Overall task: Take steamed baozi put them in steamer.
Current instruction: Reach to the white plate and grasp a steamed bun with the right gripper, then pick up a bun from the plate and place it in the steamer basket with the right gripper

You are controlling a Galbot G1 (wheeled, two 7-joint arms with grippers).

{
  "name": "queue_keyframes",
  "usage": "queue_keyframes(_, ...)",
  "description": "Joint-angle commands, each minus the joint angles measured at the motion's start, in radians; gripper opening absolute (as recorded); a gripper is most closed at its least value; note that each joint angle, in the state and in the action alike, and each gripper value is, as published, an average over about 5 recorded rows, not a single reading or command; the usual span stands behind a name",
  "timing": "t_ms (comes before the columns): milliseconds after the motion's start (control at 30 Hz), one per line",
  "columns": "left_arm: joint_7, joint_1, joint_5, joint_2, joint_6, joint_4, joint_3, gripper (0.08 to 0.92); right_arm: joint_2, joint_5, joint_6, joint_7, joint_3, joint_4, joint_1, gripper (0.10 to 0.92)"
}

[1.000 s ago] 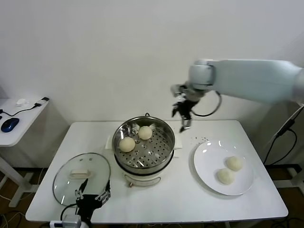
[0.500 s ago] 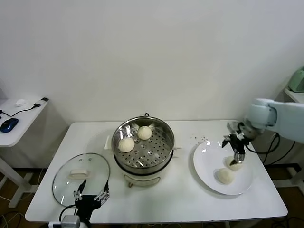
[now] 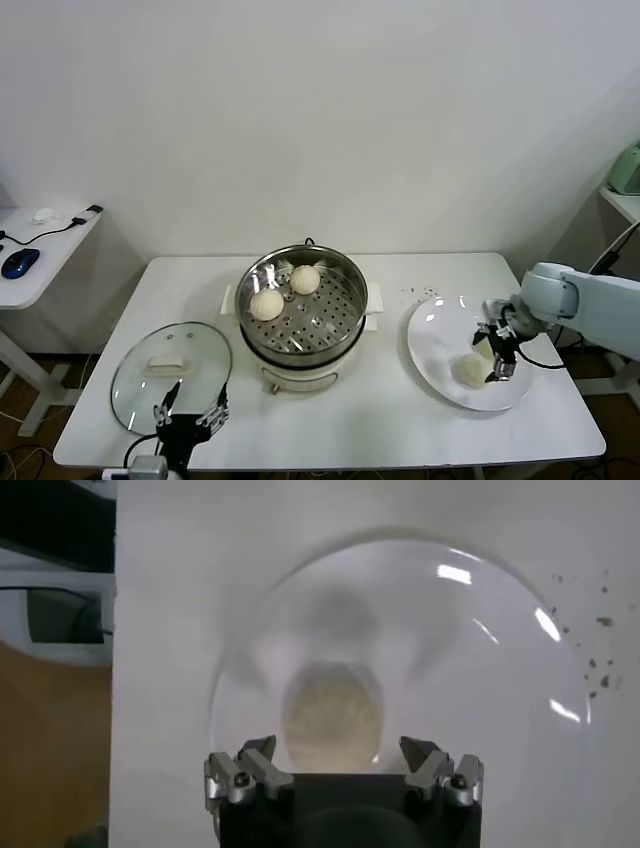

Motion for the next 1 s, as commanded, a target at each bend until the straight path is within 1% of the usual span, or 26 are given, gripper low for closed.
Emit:
queue_keyframes(33,0.0,0.0,0.0,0.002,0.001,0.0,-0.001,0.823,0.01,-0.032,-0.018,0.028,0.114,-0.054,-0.153,0.823)
queue_keyframes(167,-0.001,0.004,0.001,0.001,-0.002,0.002,0.002,0.823,0.019,-0.034,-0.02,0.031,0.121,-0.062,-0.162,0.821)
queue_keyframes(233,-0.002,0.005,0.002,0.0,-0.003,0.003,0.004,0.823,0.021,-0.034,-0.018,0.031,0.125,-0.064,-0.161,0.804)
queue_keyframes(433,-0.002,0.006,0.005,-0.003,-0.001,0.003,0.006,0.823,0.019,-0.036,0.001,0.013,0.119,-0.048,-0.121,0.684)
queue_keyframes(567,-0.003,0.005,0.008,-0.005,0.0,0.004,0.007,0.823,0.012,-0.029,0.03,-0.024,0.074,-0.011,-0.006,0.664)
queue_keyframes(667,-0.003,0.006,0.011,-0.006,0.001,0.004,0.009,0.823,0.028,-0.014,0.077,-0.071,-0.007,0.008,0.165,0.662)
queue_keyframes(767,-0.003,0.008,0.012,-0.007,0.0,0.002,0.011,0.823,0.094,0.029,0.153,-0.115,-0.126,0.005,0.394,0.662)
queue_keyframes(867,-0.003,0.01,0.014,-0.005,0.0,0.0,0.012,0.823,0.214,0.117,0.253,-0.155,-0.222,-0.013,0.59,0.662)
queue_keyframes(1000,-0.002,0.012,0.016,-0.002,0.002,-0.008,0.013,0.823,0.377,0.216,0.38,-0.195,-0.218,-0.035,0.738,0.662)
